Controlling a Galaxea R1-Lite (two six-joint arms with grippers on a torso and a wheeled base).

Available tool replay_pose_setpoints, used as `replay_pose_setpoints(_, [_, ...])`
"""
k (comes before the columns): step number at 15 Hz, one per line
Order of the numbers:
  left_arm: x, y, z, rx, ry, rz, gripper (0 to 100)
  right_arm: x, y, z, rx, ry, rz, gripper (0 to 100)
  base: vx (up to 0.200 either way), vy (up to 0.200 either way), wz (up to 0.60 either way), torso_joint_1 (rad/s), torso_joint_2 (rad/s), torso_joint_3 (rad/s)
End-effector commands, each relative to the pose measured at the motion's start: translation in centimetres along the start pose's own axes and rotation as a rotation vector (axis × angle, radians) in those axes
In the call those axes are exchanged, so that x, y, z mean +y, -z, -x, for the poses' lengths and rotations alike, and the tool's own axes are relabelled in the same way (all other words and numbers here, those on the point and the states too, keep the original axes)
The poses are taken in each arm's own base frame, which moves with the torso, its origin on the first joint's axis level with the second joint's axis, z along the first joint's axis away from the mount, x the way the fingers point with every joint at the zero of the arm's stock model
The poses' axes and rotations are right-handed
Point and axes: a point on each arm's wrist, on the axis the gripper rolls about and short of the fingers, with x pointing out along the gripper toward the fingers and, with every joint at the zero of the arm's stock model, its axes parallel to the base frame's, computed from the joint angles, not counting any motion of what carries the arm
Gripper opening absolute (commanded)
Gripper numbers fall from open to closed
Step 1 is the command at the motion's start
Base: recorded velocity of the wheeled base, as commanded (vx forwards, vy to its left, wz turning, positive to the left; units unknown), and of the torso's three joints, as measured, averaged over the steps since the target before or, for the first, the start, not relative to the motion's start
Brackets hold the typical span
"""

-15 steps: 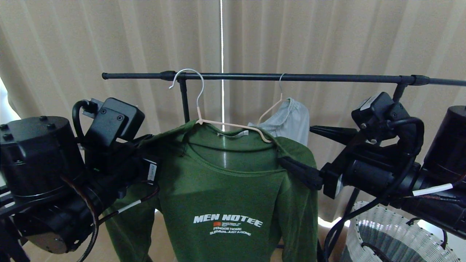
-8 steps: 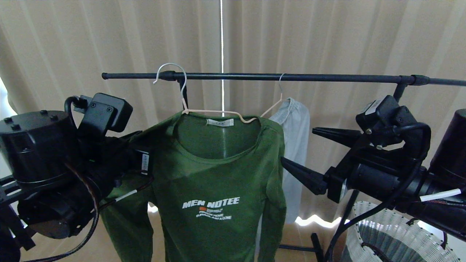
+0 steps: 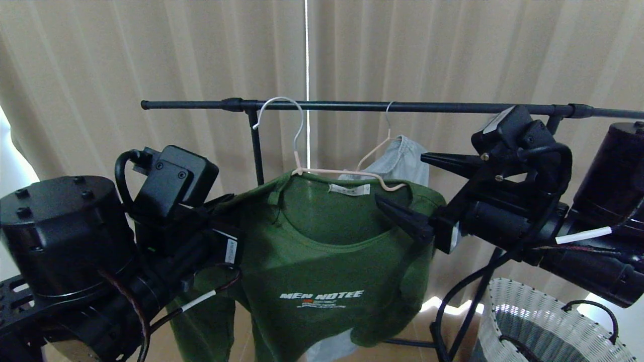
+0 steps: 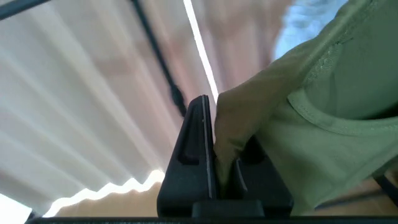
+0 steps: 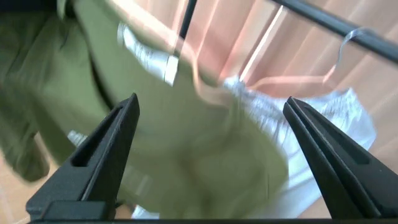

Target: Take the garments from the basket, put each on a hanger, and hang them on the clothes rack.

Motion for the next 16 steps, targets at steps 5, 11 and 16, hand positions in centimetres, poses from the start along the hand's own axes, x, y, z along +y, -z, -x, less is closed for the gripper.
replay_pose_setpoints(5, [-1.0,0.2,0.8,-0.004,0.050,-0.031,0,0.1,0.5,-2.8,0.027,0.000,0.025,100,0.000,0.000,0.00,0.000,0.00,0.000])
replay_pose_setpoints(11, [-1.5,0.1,1.2,-0.013,0.076,-0.045,0,0.4,1.2,-3.6,0.053,-0.008,0.063,0,0.000,0.000,0.00,0.000,0.00,0.000])
replay_pose_setpoints(16, [-1.7,0.0,1.4,-0.019,0.088,-0.059,0,0.4,1.3,-3.5,0.053,-0.008,0.066,0,0.000,0.000,0.00,0.000,0.00,0.000])
